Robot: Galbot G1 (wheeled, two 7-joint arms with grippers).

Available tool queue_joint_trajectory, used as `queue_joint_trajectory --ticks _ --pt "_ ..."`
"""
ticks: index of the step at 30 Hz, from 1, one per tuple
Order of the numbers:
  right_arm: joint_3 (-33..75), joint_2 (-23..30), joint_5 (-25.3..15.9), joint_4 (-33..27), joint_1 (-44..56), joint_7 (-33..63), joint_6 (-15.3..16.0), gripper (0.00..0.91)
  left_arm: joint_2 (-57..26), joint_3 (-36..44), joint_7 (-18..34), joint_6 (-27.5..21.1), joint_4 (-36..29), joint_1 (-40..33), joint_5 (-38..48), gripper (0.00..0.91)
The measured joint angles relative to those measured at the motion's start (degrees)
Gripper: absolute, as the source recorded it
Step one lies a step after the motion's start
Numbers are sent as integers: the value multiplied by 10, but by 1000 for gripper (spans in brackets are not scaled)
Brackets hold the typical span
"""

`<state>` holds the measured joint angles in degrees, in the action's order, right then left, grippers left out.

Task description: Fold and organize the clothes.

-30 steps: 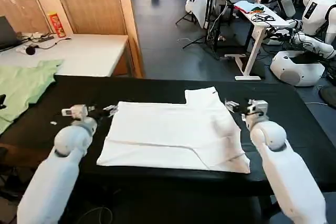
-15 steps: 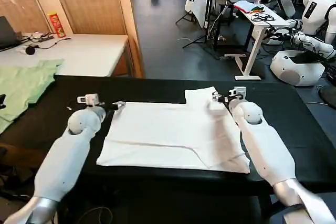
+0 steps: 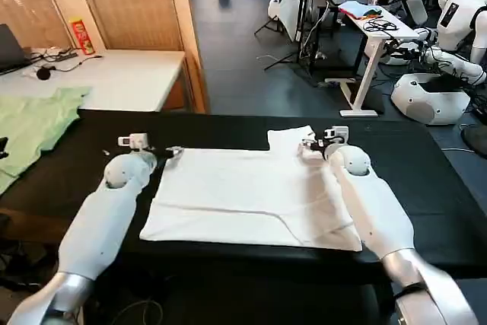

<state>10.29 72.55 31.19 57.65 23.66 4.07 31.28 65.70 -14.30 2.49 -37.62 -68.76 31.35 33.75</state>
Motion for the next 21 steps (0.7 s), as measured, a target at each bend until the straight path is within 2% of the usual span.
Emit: queue_joint_trajectory --ticks 3,4,7,8,9,14,16,21 --pt "1 1 0 0 1 -2 0 419 0 0 -4 -1 -1 0 -5 185" --pt "2 1 -1 0 2 -3 0 410 0 1 -6 -1 -3 1 -5 185" --pt "4 3 -2 2 4 -4 -1 234 1 1 -8 -1 -6 4 -10 166" --pt "5 3 -2 3 6 -4 -1 224 2 1 -8 -1 -6 4 -12 166" --pt "7 3 -2 5 8 -3 -2 176 3 1 -9 -1 -5 4 -14 166" --pt "16 -3 7 31 24 1 -11 146 6 1 -12 3 -1 3 -22 166" --pt "20 -10 12 50 33 -3 -15 98 7 -1 -11 4 -2 4 -27 166" --pt "30 -37 29 114 63 -9 -18 78 0 -13 -2 3 -21 15 -20 166"
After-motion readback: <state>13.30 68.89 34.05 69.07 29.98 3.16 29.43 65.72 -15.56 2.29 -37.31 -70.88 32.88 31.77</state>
